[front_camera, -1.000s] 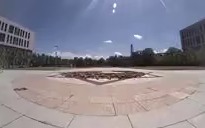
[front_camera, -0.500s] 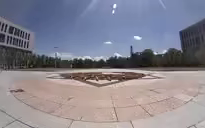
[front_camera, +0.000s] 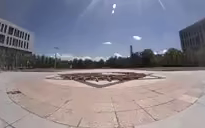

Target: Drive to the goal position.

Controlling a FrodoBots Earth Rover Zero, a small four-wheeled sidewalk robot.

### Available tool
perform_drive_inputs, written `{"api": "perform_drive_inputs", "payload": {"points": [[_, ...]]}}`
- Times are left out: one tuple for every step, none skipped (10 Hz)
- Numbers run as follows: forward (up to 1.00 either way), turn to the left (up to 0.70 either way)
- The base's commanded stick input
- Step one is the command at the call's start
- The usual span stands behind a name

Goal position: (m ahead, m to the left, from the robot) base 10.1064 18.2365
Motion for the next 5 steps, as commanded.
{"api": "perform_drive_inputs", "payload": {"points": [[0.27,0.00],[0.27,0.00],[0.27,0.00],[0.27,0.00],[0.27,0.00]]}}
